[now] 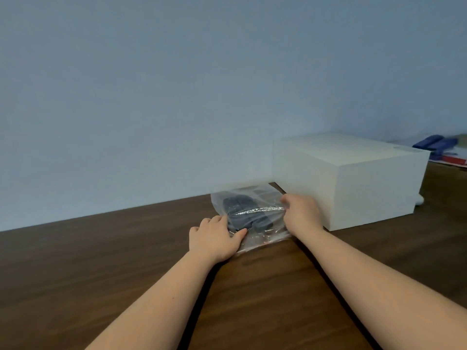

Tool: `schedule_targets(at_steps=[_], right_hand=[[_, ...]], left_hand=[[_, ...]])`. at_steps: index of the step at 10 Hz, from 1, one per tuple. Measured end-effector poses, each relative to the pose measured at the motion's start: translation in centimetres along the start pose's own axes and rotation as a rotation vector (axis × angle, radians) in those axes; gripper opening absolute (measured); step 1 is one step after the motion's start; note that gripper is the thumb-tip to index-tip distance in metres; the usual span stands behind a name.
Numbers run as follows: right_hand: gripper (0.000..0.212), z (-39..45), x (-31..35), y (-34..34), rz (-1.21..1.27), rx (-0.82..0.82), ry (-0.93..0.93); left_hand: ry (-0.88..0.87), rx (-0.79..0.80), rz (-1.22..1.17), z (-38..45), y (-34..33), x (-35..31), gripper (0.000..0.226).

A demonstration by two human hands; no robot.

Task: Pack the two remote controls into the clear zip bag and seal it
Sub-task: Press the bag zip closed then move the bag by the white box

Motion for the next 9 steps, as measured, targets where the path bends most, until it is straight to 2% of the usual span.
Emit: schedule_targets(at_steps=[4, 6, 7, 8, 9], right_hand=[[0.023, 0.4, -0.3, 0.2, -0.281, 0.011, 0.068], [0.026, -0.3, -0.4, 0.3, -0.369, 0.034, 0.096], [0.022, -1.0, -0.1, 1.1, -0.357, -0.008, 0.133], [0.018, -1.6, 0.4, 1.9, -0.288, -0.076, 0.182], [0.026, -2.8, 1.6, 3.4, -0.099, -0.023, 0.254]], left_hand=[[0.034, -0.03, -0.017, 0.6, -0.6, -1.8, 0.068], [0.06, -0.113, -0.094, -1.1, 0.6, -1.4, 0.058], [0.059, -0.172, -0.188, -1.9, 1.3, -1.0, 0.046], [0.06, -0.162, -0.255, -2.6, 1.5, -0.4, 0.037], [0.048, -0.162, -0.278, -3.5, 1.6, -0.1, 0.037]])
Point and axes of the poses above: each hand's wrist, its own z-axis towards the middle knuckle, its own y-axis out of the back of the hand, x = y × z, the point moved 8 cm from there along z, towards the middle knuckle, and after that the axes turned 7 degrees about y, right-handed, at the moved point
